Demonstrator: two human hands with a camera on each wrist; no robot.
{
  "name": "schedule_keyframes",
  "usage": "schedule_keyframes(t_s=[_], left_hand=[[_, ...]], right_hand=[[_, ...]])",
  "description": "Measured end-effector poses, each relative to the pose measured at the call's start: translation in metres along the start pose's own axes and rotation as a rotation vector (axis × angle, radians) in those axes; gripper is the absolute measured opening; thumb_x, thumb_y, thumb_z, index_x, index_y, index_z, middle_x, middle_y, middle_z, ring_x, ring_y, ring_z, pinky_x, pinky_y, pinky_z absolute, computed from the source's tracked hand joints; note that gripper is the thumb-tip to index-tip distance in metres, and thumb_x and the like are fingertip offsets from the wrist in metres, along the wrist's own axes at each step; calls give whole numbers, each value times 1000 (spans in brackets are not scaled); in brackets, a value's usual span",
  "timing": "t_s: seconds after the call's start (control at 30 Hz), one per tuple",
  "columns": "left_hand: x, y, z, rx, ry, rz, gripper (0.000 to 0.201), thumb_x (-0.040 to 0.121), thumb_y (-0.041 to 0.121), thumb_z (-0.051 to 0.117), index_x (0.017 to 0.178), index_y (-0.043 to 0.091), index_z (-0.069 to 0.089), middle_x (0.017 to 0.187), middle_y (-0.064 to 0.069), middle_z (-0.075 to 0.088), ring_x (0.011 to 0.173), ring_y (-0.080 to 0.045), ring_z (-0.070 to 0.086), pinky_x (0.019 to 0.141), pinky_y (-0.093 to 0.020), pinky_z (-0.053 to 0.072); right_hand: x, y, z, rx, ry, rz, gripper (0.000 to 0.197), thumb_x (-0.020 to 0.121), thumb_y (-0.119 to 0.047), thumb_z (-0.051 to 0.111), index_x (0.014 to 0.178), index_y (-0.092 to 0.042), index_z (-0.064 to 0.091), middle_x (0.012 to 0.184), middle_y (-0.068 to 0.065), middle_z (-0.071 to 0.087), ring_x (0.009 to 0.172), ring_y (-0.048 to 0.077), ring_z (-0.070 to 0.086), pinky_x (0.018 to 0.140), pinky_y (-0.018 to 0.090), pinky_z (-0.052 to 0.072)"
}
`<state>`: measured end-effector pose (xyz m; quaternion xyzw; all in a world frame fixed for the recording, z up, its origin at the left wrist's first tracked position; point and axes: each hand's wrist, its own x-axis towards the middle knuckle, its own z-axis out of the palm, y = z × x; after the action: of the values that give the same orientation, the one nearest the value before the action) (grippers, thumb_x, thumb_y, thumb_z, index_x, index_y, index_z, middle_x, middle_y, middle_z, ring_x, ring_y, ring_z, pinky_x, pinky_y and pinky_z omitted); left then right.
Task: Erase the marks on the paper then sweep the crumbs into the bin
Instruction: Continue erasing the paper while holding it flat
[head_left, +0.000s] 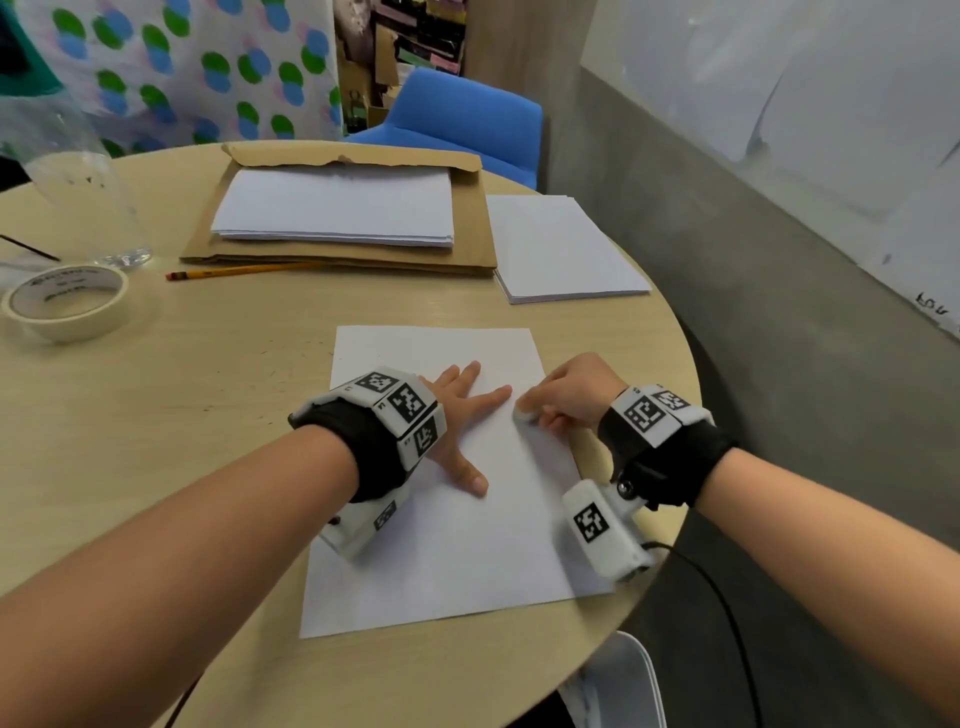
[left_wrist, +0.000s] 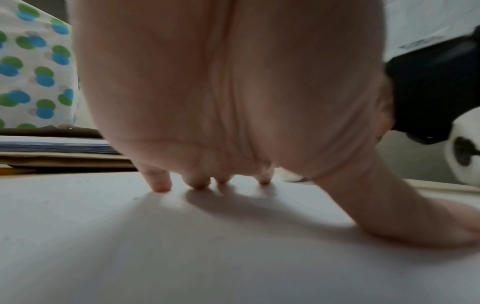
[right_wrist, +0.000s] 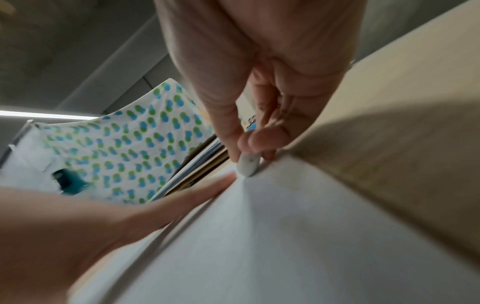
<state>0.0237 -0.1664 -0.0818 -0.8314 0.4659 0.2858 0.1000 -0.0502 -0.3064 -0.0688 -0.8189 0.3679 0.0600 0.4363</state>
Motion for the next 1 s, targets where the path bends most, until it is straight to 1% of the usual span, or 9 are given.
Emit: schedule_keyframes(t_s=[0.13, 0.23, 0.3, 0.4, 0.5, 0.6, 0.67, 0.83, 1.0], left_hand=[[1, 0, 2, 7, 3, -12, 115, 73, 61, 66, 145, 35, -20, 154, -5, -27, 145, -26, -17, 118, -51, 4], [1, 0, 2, 8, 3, -12, 114, 73, 60, 65, 145, 35, -20, 154, -5, -27, 145, -27, -17, 118, -51, 4], [0, 1, 1, 3, 4, -10, 114, 73, 59, 66, 146, 34, -19, 154, -6, -27, 145, -27, -16, 118, -51, 4], [-1, 3, -1, -19, 18, -9, 114, 73, 55, 69, 147, 33, -15, 156, -5, -23, 145, -28, -15, 117, -51, 4], [1, 4, -2, -20, 32, -3, 117, 70, 53, 72, 148, 30, -11, 157, -3, -20, 146, -28, -13, 117, -53, 6], [3, 3, -1, -16, 28, 4, 117, 71, 53, 72, 148, 28, -13, 157, -3, -21, 145, -29, -14, 117, -52, 6], [2, 3, 0, -19, 27, 5, 118, 71, 53, 71, 148, 27, -14, 156, -3, -22, 145, -29, -14, 117, -52, 6], [2, 2, 1, -27, 29, 6, 119, 71, 53, 71, 148, 26, -15, 156, -2, -22, 145, -27, -14, 118, -52, 5], [3, -1, 2, -45, 35, 27, 119, 71, 54, 71, 148, 27, -16, 156, -2, -23, 145, -27, -15, 118, -51, 3]], right_hand=[[-2, 0, 1, 26, 54, -19, 14, 72, -6, 73, 81, 3, 67, 60, 10, 63, 53, 18, 59, 62, 28, 54], [-22, 2, 12, -13, -163, -39, 7, 67, -2, 74, 71, -1, 68, 58, 8, 64, 57, 20, 59, 63, 29, 54], [-22, 1, 6, -53, -229, -18, 12, 68, -3, 75, 77, 1, 70, 60, 8, 64, 56, 17, 58, 60, 24, 53], [-4, -2, -9, -36, -84, -23, 19, 73, -3, 73, 88, 7, 68, 60, 9, 61, 54, 16, 57, 64, 25, 53], [5, -2, -8, 13, -3, -35, 14, 73, -3, 72, 83, 6, 67, 63, 12, 63, 57, 19, 59, 76, 33, 54], [-9, -1, 9, -4, -123, -66, 6, 70, -1, 72, 73, 2, 68, 59, 10, 64, 56, 19, 60, 68, 30, 55], [-14, -3, 13, -63, -194, -74, 9, 69, -2, 73, 76, 3, 69, 60, 9, 65, 57, 19, 61, 67, 30, 55], [7, -12, 0, -96, 19, -64, 13, 73, -6, 72, 79, 5, 67, 60, 10, 63, 53, 17, 58, 75, 33, 58], [-13, -10, 23, -159, -163, -143, 8, 69, -6, 71, 72, 2, 68, 57, 9, 63, 51, 18, 58, 68, 33, 57]])
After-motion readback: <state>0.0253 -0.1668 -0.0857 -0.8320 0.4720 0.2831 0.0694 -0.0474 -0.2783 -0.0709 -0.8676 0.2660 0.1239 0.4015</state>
